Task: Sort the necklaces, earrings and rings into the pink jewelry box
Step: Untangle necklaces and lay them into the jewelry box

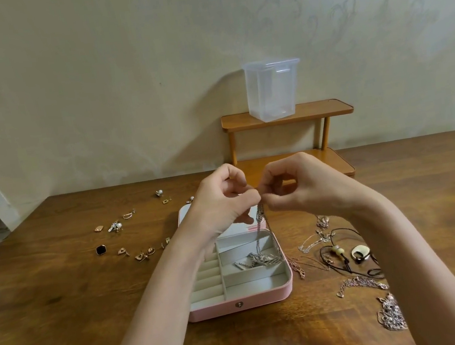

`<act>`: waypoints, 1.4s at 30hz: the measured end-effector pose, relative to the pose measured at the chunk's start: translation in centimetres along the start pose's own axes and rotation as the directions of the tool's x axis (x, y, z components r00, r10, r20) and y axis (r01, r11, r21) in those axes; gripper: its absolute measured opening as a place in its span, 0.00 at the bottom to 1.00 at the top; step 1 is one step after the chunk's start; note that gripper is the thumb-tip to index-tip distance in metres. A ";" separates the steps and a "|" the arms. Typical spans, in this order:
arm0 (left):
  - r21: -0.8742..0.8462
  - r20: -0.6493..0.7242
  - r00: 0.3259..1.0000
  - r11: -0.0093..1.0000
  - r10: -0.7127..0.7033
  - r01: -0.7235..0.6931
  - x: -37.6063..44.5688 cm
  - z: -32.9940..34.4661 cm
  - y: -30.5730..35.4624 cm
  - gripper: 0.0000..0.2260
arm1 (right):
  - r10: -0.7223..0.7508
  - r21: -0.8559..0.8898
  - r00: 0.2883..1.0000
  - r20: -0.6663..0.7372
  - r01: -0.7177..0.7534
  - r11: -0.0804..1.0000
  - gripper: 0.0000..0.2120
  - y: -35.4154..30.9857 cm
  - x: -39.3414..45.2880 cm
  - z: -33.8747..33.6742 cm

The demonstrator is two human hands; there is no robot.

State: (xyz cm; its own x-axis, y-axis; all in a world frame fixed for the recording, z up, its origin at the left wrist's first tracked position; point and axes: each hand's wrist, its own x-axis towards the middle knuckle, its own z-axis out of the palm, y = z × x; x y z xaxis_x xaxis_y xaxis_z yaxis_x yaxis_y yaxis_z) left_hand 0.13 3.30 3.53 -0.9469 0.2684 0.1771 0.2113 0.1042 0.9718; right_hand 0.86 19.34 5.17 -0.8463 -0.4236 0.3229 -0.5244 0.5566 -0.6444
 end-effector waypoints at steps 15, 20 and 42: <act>0.025 0.114 0.991 0.997 -0.070 0.067 -0.1 -0.6 -0.1 0.11 | 0.039 -0.012 0.990 0.132 -0.037 0.999 0.02 -0.1 -0.2 -0.4; 0.293 0.228 0.974 0.954 -0.004 -0.065 -0.3 -0.3 0.0 0.12 | 0.092 0.083 0.968 0.235 -0.114 0.990 0.04 0.0 -0.5 -0.5; 0.447 0.022 0.966 0.862 0.257 -0.239 -0.1 0.4 -0.1 0.02 | 0.086 0.061 0.977 -0.195 -0.076 0.995 0.04 0.1 0.3 0.1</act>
State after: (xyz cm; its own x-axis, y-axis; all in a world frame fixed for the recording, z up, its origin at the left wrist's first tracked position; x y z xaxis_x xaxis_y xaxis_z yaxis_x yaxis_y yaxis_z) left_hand 0.35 3.66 3.35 -0.8555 0.3068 0.4172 0.5168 0.4537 0.7260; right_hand 0.57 19.21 5.07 -0.8904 -0.2263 0.3950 -0.4520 0.5422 -0.7083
